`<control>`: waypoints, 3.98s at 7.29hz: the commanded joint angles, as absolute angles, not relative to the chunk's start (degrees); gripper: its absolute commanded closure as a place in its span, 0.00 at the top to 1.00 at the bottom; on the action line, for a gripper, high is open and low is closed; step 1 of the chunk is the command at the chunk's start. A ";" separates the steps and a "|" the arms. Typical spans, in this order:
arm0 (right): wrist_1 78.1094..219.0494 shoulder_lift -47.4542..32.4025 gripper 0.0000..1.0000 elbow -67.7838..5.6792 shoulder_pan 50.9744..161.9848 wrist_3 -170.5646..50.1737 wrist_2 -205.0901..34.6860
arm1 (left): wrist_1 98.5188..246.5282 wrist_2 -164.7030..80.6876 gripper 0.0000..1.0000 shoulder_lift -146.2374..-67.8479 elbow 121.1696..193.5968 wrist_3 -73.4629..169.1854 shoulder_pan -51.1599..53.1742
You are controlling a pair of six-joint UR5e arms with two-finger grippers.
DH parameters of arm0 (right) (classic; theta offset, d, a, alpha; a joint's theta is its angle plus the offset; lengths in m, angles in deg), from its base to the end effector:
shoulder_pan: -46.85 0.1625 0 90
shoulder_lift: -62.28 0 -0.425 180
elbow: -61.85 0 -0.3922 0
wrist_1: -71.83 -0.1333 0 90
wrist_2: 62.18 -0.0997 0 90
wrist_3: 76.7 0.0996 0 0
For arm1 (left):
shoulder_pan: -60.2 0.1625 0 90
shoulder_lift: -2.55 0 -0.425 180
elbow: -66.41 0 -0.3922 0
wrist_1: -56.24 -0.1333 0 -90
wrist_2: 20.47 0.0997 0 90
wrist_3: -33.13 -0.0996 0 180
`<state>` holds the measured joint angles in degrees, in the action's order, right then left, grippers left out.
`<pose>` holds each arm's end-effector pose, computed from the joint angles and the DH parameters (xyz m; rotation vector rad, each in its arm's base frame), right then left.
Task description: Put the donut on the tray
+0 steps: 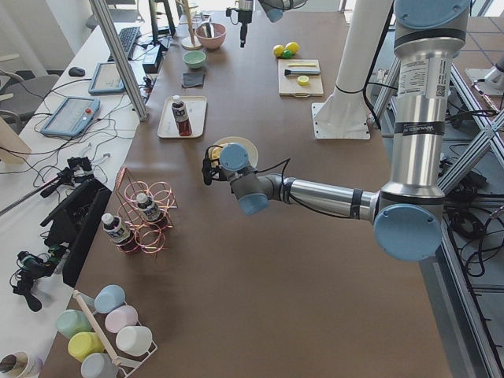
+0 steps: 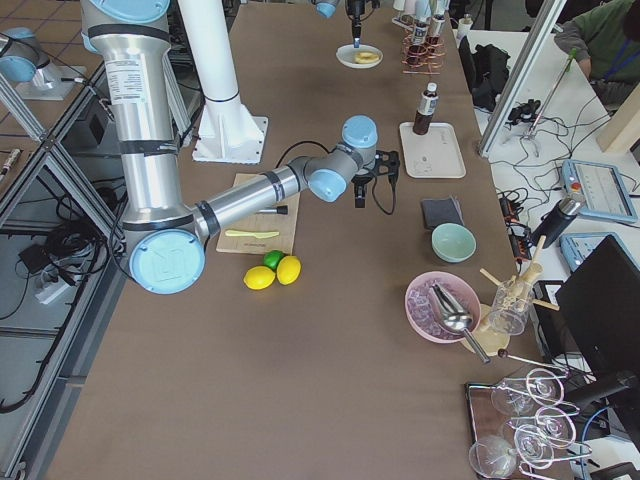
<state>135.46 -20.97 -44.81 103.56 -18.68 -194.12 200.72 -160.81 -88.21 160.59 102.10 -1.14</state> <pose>-0.2356 -0.4803 0.4004 0.0893 -1.0663 0.0719 0.1910 -0.4675 0.5002 0.0371 1.2410 -0.1559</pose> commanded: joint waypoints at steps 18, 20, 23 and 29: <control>146.98 -9.70 0.63 -52.66 77.08 9.32 -171.43 | 154.59 -116.01 0.00 -122.78 174.43 129.64 38.14; 146.89 -9.70 0.37 -52.75 76.73 10.84 -171.25 | 154.59 -115.92 0.00 -122.69 174.52 129.72 38.14; 146.80 -9.70 0.35 -52.67 76.38 10.93 -171.16 | 154.59 -115.92 0.00 -122.34 175.05 129.72 38.06; 146.72 -8.91 0.00 -52.84 76.20 14.97 -171.60 | 154.59 -115.92 0.00 -122.08 176.10 129.63 38.05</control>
<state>146.77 -9.00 -52.69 76.22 14.68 -171.25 154.59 -115.92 -122.14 175.86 129.68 38.04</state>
